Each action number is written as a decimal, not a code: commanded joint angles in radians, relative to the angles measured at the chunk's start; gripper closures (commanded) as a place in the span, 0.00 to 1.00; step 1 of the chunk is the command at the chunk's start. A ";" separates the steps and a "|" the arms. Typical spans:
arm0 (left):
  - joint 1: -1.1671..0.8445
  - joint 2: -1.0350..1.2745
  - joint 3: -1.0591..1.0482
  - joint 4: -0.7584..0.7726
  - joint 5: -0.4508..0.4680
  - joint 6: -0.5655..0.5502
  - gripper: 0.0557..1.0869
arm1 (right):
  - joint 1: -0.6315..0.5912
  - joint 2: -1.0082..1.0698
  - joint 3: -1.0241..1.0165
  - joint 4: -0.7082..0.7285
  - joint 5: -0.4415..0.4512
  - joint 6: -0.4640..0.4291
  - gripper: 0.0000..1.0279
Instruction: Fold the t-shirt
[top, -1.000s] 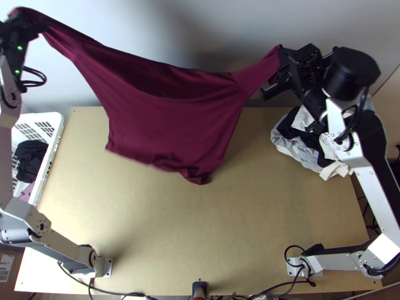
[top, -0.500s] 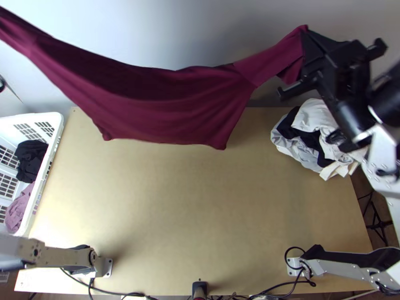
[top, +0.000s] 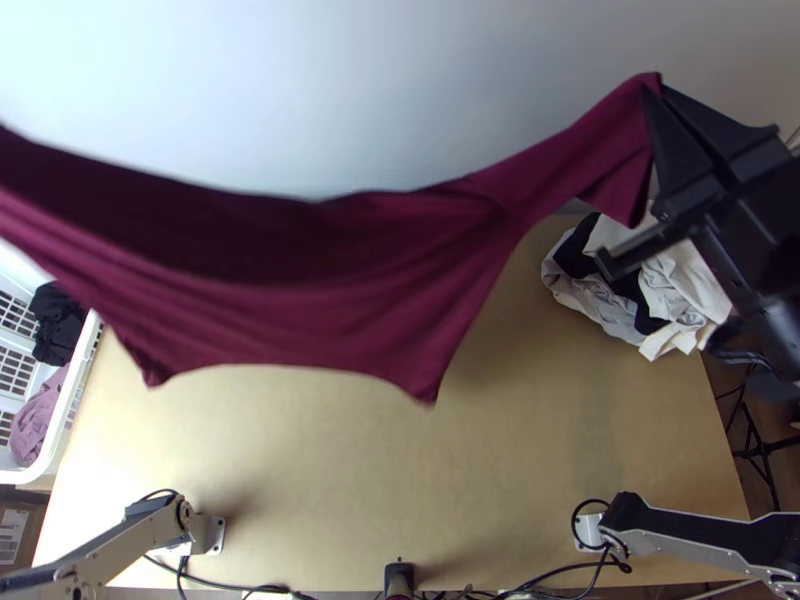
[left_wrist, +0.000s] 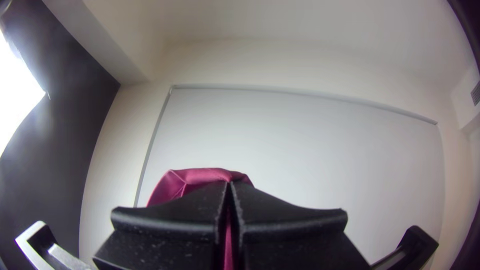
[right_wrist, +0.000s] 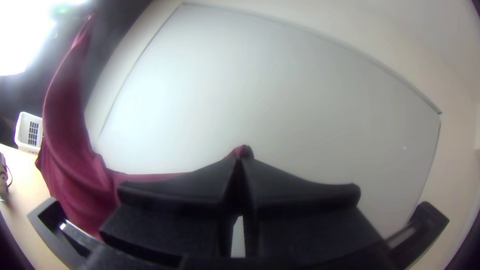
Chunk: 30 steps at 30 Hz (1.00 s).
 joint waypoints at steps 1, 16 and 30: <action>0.007 -0.055 -0.092 -0.036 0.036 0.017 0.97 | 0.048 -0.030 -0.023 -0.037 0.019 -0.006 0.97; -0.139 0.209 -0.738 0.490 0.013 0.041 0.97 | -0.262 -0.154 -0.797 0.270 -0.267 0.137 0.97; -0.259 0.680 -0.590 0.694 -0.084 0.101 0.97 | -0.528 0.171 -0.946 0.597 -0.388 0.202 0.97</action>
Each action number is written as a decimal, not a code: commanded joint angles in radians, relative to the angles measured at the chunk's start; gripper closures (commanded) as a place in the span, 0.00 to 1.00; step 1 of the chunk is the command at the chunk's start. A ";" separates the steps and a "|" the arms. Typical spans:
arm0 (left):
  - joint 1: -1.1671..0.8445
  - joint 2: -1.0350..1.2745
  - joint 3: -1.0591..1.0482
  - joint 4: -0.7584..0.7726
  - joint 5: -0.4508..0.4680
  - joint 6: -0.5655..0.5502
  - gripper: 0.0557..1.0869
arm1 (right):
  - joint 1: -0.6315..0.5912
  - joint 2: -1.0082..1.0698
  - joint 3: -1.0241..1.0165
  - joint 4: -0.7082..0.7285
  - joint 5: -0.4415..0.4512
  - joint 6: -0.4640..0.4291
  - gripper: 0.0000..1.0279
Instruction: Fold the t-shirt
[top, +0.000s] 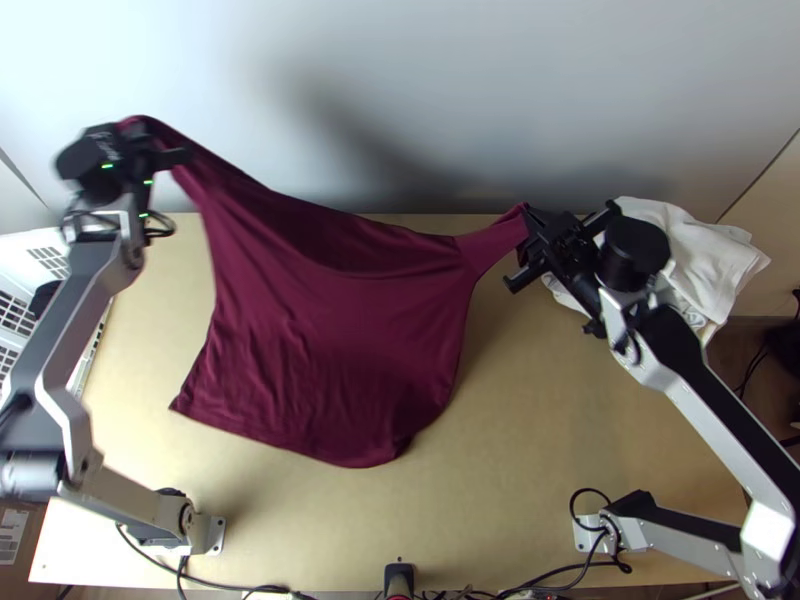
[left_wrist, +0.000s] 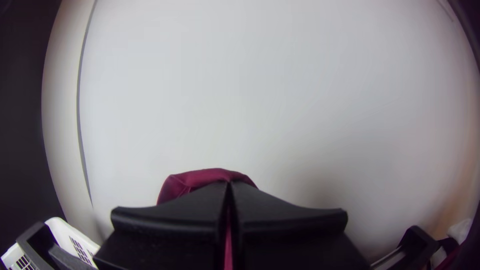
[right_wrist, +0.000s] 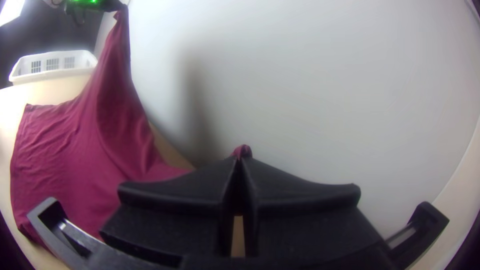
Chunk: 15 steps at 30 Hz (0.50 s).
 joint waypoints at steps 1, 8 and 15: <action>-0.054 0.225 0.102 0.053 -0.043 0.014 0.95 | -0.081 0.142 -0.057 0.120 -0.033 0.040 0.97; -0.078 0.262 0.141 -0.053 -0.049 0.007 0.07 | -0.080 0.200 -0.090 0.157 -0.029 0.072 0.97; -0.143 0.081 0.048 -0.283 -0.014 0.003 0.05 | -0.080 0.212 -0.113 0.160 -0.006 0.109 0.97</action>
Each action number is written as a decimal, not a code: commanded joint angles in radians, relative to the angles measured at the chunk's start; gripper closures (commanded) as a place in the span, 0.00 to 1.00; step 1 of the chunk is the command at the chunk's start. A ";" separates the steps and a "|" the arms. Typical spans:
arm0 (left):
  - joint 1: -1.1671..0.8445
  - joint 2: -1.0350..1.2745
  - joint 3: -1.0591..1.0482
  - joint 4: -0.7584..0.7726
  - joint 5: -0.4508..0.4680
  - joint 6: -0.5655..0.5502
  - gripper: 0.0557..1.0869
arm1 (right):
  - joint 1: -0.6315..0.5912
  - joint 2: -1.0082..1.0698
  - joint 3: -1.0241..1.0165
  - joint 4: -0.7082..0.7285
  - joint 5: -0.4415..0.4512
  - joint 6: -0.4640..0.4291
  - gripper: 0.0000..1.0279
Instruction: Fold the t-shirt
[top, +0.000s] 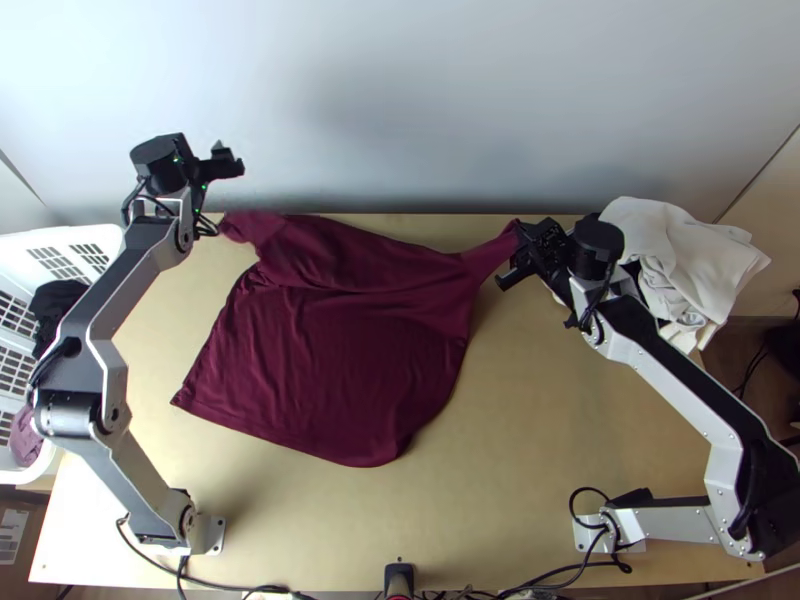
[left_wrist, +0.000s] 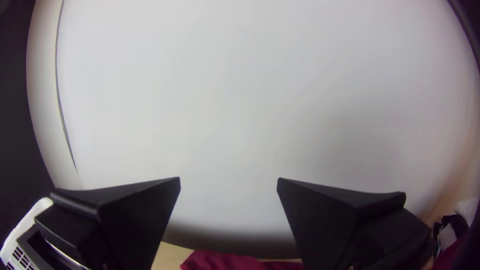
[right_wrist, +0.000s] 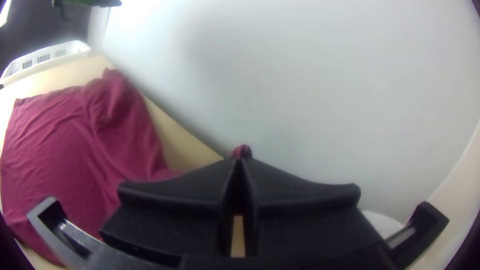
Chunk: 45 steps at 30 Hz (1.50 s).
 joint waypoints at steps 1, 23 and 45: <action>-0.064 -0.133 -0.077 -0.202 0.047 -0.004 0.05 | -0.006 0.031 -0.027 0.011 0.026 0.041 0.97; -0.699 -0.446 -0.456 -0.805 0.322 0.038 0.05 | 0.019 0.039 -0.052 0.008 0.084 0.113 0.97; -0.983 -0.142 -0.330 -0.964 0.460 0.059 0.05 | -0.001 0.071 -0.046 0.036 0.087 0.141 0.97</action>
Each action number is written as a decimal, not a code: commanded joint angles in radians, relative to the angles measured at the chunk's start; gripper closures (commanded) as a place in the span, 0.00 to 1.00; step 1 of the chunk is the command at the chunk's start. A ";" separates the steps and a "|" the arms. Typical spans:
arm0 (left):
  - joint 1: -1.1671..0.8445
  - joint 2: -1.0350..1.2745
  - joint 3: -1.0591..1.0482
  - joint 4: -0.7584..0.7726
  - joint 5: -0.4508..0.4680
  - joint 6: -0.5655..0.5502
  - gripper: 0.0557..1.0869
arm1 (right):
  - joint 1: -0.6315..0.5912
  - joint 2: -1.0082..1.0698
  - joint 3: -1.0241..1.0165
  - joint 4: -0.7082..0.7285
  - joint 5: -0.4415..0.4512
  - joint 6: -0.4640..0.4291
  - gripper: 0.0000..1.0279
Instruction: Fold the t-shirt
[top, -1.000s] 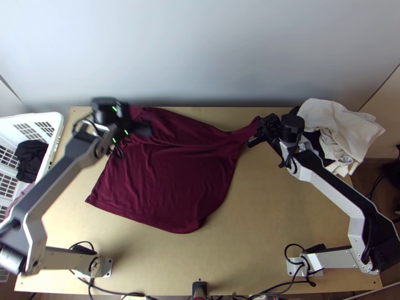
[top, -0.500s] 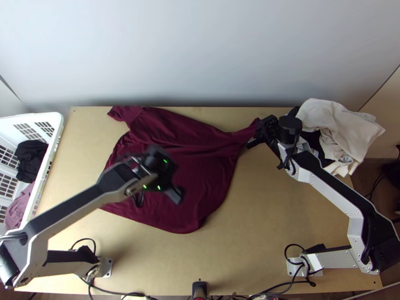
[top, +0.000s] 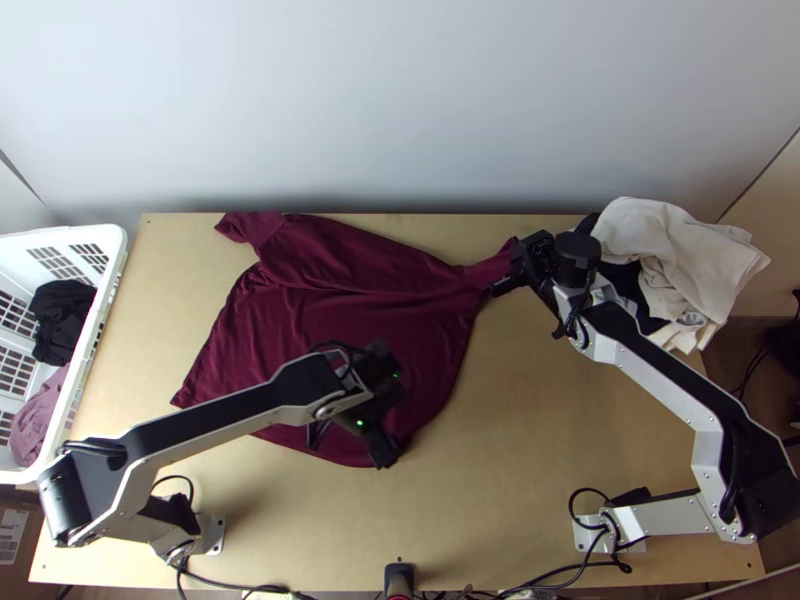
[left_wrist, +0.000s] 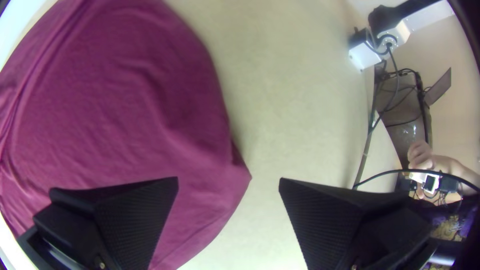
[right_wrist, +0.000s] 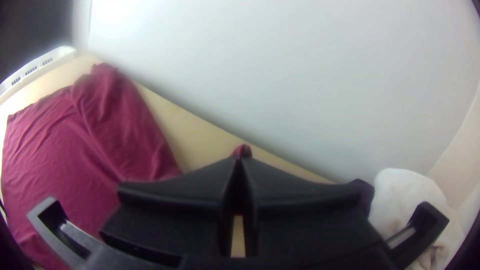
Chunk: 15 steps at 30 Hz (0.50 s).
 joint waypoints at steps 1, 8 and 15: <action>-0.051 0.098 0.054 -0.026 0.030 -0.001 0.05 | -0.020 0.016 0.008 0.017 0.000 0.001 0.97; -0.048 0.171 0.057 0.007 0.008 0.002 0.05 | -0.024 0.026 0.015 0.019 -0.001 0.003 0.97; -0.019 0.246 0.056 0.053 -0.021 0.005 0.46 | -0.029 0.003 0.044 -0.001 -0.001 0.003 0.97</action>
